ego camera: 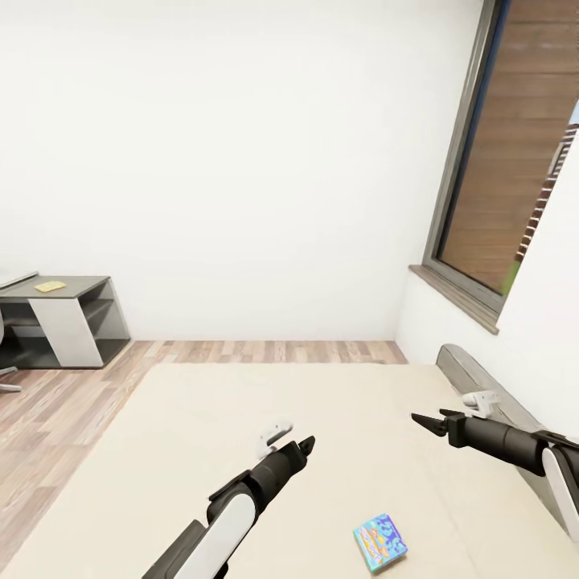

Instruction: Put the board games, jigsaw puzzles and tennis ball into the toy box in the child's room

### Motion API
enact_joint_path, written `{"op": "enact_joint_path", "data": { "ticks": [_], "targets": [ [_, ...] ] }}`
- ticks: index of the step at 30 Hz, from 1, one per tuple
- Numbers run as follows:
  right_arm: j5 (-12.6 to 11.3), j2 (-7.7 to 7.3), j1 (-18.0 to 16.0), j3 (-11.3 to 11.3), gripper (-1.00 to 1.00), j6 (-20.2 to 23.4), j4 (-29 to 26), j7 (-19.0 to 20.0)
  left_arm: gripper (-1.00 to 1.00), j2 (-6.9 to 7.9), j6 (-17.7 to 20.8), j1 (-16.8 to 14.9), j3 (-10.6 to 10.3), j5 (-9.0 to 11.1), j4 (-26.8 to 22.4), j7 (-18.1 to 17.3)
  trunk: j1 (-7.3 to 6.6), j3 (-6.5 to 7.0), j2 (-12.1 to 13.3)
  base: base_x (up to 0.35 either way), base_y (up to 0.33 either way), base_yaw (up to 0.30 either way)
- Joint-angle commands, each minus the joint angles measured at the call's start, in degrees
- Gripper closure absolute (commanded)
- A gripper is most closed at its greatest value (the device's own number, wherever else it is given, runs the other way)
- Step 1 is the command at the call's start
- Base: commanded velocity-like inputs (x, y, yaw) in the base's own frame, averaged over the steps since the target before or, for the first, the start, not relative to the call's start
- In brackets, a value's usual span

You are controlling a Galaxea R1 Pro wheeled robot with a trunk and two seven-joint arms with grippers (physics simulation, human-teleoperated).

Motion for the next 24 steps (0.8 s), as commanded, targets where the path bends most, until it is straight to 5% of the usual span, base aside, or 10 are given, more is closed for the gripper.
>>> {"op": "enact_joint_path", "data": {
  "ticks": [1,13,24],
  "targets": [
    [-0.44,0.0,-0.06,-0.05,-1.0,0.46,0.01,-0.08,-1.0,0.0,0.11,-0.06,-0.03,0.32,-0.09,0.4,0.04,-0.14,-0.14,0.0,-0.305,0.002],
    [-0.43,-0.04,-0.04,-0.06,-1.0,0.18,0.03,-0.04,-1.0,0.04,0.11,-0.06,-0.03,0.35,-0.09,0.41,0.04,-0.14,-0.14,0.0,-0.285,0.001],
    [-0.29,-0.26,0.2,-0.3,-1.0,-0.87,0.48,0.0,-1.0,0.08,0.11,-0.06,0.04,0.36,-0.09,0.34,0.04,-0.14,-0.14,0.0,-0.104,0.0]
  ]
}}
